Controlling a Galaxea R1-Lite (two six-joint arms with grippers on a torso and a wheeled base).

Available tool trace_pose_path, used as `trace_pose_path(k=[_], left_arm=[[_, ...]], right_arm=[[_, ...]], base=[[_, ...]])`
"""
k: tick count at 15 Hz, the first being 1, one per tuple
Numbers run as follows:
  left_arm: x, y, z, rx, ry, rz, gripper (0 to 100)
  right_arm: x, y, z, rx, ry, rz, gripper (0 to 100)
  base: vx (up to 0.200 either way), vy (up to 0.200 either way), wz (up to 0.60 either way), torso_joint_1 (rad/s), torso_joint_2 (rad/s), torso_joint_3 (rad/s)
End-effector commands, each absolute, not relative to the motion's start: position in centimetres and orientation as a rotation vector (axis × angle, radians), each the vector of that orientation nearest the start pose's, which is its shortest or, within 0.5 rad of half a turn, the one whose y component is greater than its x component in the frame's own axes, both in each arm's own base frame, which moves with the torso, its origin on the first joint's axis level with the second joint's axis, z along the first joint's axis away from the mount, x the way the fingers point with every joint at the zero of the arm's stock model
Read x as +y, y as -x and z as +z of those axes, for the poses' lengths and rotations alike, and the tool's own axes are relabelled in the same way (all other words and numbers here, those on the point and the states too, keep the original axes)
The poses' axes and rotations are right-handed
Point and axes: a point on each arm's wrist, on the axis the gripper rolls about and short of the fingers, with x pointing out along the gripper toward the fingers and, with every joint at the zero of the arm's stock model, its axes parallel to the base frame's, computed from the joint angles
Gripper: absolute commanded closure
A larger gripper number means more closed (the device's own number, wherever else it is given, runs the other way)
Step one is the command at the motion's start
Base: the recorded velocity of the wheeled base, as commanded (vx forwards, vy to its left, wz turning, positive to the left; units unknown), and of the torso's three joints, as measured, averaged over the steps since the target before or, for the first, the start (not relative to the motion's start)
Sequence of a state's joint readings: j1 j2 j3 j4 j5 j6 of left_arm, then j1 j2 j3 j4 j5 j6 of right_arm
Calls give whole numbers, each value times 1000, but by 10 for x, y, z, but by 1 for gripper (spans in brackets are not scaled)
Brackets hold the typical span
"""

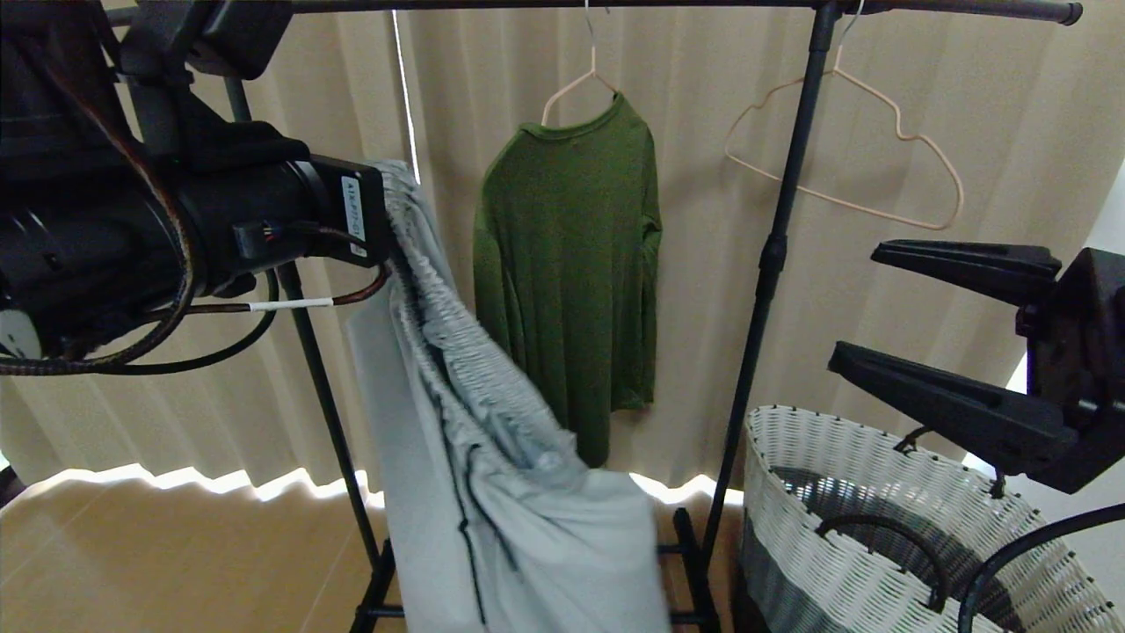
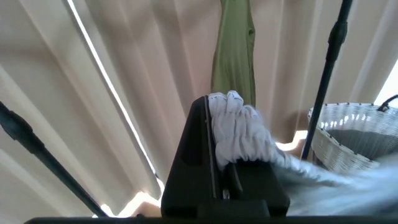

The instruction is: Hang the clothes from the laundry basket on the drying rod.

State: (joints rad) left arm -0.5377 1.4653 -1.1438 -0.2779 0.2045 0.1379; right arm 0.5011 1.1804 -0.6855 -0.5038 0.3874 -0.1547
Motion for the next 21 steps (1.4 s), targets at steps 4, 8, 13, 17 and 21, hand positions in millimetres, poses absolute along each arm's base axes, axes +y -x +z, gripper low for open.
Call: trace_pose_path(k=[4,8,13,17,21], left_arm=[[-129,-228,306,32,-158,-330,100],[-99,-216,297,56,-164,-250,100],[-82,-189,291,52,-166,-236,100],[-78,-191,286,70,-166,-217,100],[-78,-191,284,67,-165,-217,100]], right_arm=[[86,-155,252,-54,160,831,0],[52,-162,227,24,304,416,0],[45,-159,214,-52,299,344,0],[34,-156,217,-83,298,276,0],[27,-156,217,-78,301,236,0]], base=[[0,0,0,0,0,0],[0,0,0,0,0,0],[0,0,0,0,0,0],[0,0,0,0,0,0],[0,0,0,45,-117,-54]])
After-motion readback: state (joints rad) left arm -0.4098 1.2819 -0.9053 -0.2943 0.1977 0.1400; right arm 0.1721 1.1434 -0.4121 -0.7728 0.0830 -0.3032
